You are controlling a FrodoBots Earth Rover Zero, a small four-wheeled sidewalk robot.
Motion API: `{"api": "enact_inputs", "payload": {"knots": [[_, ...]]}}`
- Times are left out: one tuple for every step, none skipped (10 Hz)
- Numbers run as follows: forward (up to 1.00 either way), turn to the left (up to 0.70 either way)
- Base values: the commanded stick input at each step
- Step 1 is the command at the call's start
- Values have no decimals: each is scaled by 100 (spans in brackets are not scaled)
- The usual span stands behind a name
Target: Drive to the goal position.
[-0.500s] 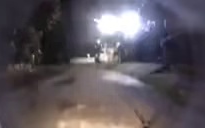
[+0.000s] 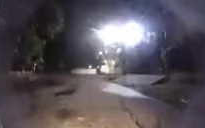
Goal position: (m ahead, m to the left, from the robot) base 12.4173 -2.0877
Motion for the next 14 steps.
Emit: {"api": "enact_inputs", "payload": {"knots": [[70, 0], [70, 0], [70, 0], [70, 0], [70, 0], [70, 0], [70, 0], [70, 0], [70, 0], [70, 0], [70, 0], [70, 0], [70, 0], [70, 0]]}}
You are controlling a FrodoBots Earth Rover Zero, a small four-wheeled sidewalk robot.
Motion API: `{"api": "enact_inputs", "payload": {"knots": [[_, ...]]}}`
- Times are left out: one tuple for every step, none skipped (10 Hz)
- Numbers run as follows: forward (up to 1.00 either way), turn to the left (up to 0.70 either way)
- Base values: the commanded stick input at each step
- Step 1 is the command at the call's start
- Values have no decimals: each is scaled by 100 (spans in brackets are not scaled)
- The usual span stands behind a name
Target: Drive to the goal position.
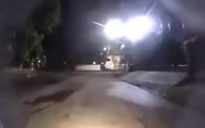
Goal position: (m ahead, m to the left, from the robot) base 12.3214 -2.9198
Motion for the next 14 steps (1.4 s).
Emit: {"api": "enact_inputs", "payload": {"knots": [[70, 0], [70, 0], [70, 0], [70, 0], [70, 0], [70, 0], [70, 0], [70, 0], [70, 0], [70, 0], [70, 0], [70, 0], [70, 0], [70, 0]]}}
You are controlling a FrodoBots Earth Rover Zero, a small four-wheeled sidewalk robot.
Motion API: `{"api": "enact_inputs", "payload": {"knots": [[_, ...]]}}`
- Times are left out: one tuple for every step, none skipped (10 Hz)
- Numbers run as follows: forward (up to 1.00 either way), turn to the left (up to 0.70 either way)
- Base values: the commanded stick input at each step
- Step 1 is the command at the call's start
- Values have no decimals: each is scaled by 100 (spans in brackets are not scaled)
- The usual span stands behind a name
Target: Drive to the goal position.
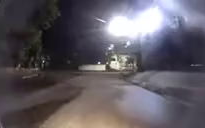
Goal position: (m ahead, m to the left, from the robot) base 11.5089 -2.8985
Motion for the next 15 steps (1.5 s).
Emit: {"api": "enact_inputs", "payload": {"knots": [[70, 0], [70, 0], [70, 0], [70, 0], [70, 0], [70, 0], [70, 0], [70, 0], [70, 0], [70, 0], [70, 0], [70, 0], [70, 0], [70, 0], [70, 0]]}}
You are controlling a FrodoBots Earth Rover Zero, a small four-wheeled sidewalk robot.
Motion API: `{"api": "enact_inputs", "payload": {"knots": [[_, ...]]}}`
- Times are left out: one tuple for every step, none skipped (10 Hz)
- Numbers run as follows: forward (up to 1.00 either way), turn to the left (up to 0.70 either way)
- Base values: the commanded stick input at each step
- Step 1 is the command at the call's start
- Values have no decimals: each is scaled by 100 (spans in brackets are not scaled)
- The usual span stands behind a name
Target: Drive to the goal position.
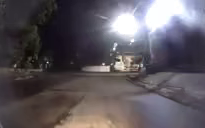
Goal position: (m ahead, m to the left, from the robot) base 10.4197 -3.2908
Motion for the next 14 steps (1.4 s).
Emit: {"api": "enact_inputs", "payload": {"knots": [[70, 0], [70, 0], [70, 0], [70, -25], [70, -35], [70, -35], [70, -35], [70, -35], [70, -35], [70, -35], [70, -33], [70, -12], [70, 0], [70, 0]]}}
